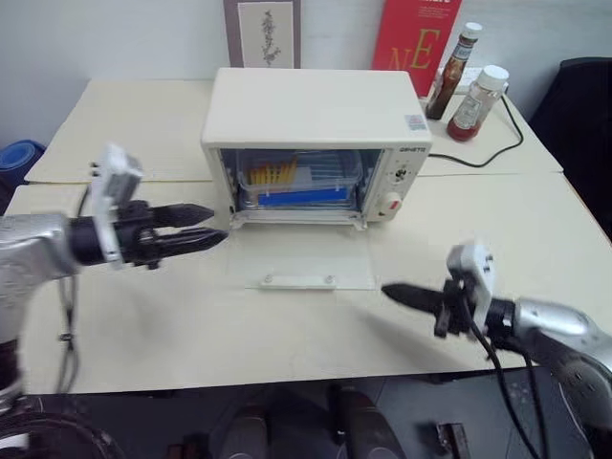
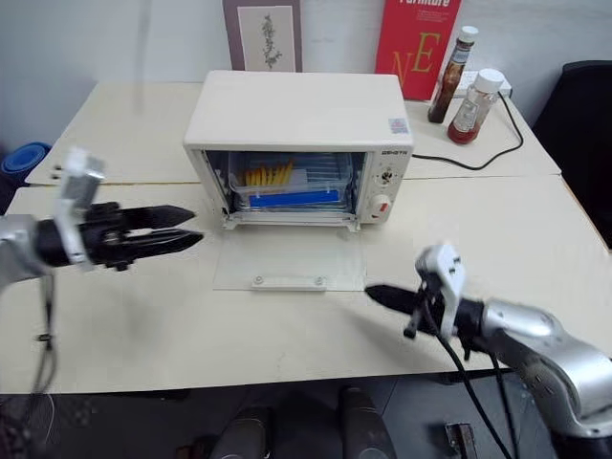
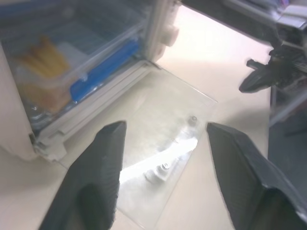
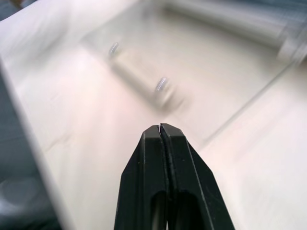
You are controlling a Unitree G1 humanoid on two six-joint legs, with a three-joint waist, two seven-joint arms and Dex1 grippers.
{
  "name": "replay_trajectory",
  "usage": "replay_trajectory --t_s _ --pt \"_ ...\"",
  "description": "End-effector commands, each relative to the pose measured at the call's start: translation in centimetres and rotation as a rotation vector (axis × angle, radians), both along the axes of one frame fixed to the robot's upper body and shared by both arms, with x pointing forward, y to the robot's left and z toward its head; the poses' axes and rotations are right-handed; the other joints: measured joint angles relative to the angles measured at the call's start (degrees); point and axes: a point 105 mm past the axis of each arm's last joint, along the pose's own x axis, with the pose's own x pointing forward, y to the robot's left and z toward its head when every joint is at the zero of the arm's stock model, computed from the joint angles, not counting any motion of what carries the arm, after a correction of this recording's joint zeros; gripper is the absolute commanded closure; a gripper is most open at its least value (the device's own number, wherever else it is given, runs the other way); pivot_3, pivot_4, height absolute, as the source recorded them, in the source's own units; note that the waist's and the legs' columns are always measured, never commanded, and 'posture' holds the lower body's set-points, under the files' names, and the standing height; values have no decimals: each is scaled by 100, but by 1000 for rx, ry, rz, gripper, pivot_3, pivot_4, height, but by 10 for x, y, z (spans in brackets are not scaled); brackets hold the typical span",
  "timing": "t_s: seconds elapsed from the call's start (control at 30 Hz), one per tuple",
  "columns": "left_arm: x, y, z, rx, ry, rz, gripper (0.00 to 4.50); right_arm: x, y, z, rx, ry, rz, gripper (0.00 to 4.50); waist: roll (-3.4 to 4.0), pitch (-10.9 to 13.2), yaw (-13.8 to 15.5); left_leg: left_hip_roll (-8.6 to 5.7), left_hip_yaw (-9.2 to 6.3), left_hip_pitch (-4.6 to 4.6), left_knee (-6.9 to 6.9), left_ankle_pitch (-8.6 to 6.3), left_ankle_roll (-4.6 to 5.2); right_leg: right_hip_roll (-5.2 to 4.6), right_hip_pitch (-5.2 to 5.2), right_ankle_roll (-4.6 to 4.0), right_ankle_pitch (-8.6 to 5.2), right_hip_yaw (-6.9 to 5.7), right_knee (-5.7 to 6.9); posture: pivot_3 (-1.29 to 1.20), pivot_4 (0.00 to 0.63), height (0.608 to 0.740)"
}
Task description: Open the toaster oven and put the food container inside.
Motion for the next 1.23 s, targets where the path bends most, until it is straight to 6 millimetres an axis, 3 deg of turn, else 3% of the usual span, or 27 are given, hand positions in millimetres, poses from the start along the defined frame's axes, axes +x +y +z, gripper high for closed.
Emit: replay_trajectory --t_s 0.03,0.1,0.27,0.37,0.47,0.6,0.73,0.83,0.93,1.07,1.23 --pt "-30 5 3 179 22 -155 536 -5 10 -4 0 -9 36 4500 -2 1 -37 2 15 13 -7 1 2 1 0 -44 -26 7 2 0 150 740" --pt "-30 8 7 209 -1 -152 26 2 13 -13 -4 -3 3 4500 -6 3 -37 1 20 31 -17 6 10 1 4 -57 -33 11 1 0 150 740" --pt "-28 7 21 257 -100 -155 26 22 31 -33 14 1 -47 4500 -11 6 -39 2 19 32 -20 13 21 4 5 -63 -28 13 1 0 150 740" --pt "-20 5 31 253 -172 -136 26 43 39 -32 19 -54 -97 4500 -12 7 -48 2 20 28 -26 11 18 4 2 -50 -27 14 1 0 150 740" --pt "-15 5 36 235 -189 -120 26 62 37 -8 63 -133 -138 4500 -10 8 -73 1 19 23 -26 10 18 4 -1 -3 -1 15 5 0 150 740" --pt "-10 7 38 225 -205 -104 26 70 29 27 103 -216 -136 4500 -9 10 -113 1 20 24 -26 10 20 5 -3 21 12 16 12 0 150 740" --pt "-2 10 46 181 -242 -70 0 66 1 116 176 -368 -78 3581 13 36 -95 3 12 24 -25 10 20 8 -5 22 12 12 24 0 150 740" --pt "1 15 49 170 -243 -54 0 53 -16 151 167 -389 -15 2586 31 54 -90 1 12 23 -24 10 21 7 -4 32 18 13 24 0 150 740" --pt "3 21 53 164 -248 -42 0 43 -29 164 119 -368 6 1535 24 51 -88 9 -4 33 -30 -13 64 17 -3 17 -4 3 45 0 150 740" --pt "2 30 60 171 -253 -28 0 27 -47 163 -2 -334 46 158 34 58 -92 8 1 28 -27 -26 89 15 -7 20 -15 4 47 0 150 740" --pt "4 38 66 182 -269 -6 0 24 -57 156 -59 -325 37 73 38 61 -103 9 21 34 -26 -33 101 13 -10 21 -18 9 45 0 150 740"
